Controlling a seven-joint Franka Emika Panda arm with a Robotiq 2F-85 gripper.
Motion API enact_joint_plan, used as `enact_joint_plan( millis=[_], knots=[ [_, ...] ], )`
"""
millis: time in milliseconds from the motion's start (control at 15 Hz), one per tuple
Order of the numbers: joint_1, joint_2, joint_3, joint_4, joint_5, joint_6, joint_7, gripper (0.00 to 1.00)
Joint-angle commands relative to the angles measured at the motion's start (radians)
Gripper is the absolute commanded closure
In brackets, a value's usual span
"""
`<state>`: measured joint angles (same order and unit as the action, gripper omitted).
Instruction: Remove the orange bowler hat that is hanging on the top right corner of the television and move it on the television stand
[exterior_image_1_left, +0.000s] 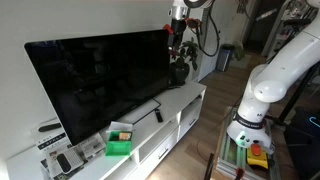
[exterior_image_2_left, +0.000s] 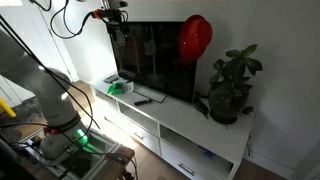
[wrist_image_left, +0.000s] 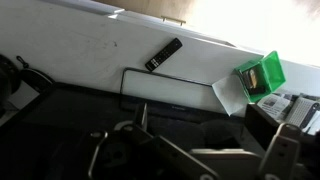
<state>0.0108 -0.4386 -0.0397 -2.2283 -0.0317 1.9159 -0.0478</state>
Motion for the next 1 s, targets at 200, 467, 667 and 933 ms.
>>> enact_joint_plan(
  millis=[200, 467, 667, 933],
  knots=[
    [-0.007, 0.001, 0.006, 0.002, 0.003, -0.002, -0.002, 0.00],
    [-0.007, 0.001, 0.006, 0.002, 0.003, -0.002, -0.002, 0.00],
    [-0.075, 0.051, -0.005, 0.023, -0.073, 0.062, 0.094, 0.00],
    [-0.177, 0.125, -0.033, 0.070, -0.230, 0.228, 0.161, 0.00]
  ],
)
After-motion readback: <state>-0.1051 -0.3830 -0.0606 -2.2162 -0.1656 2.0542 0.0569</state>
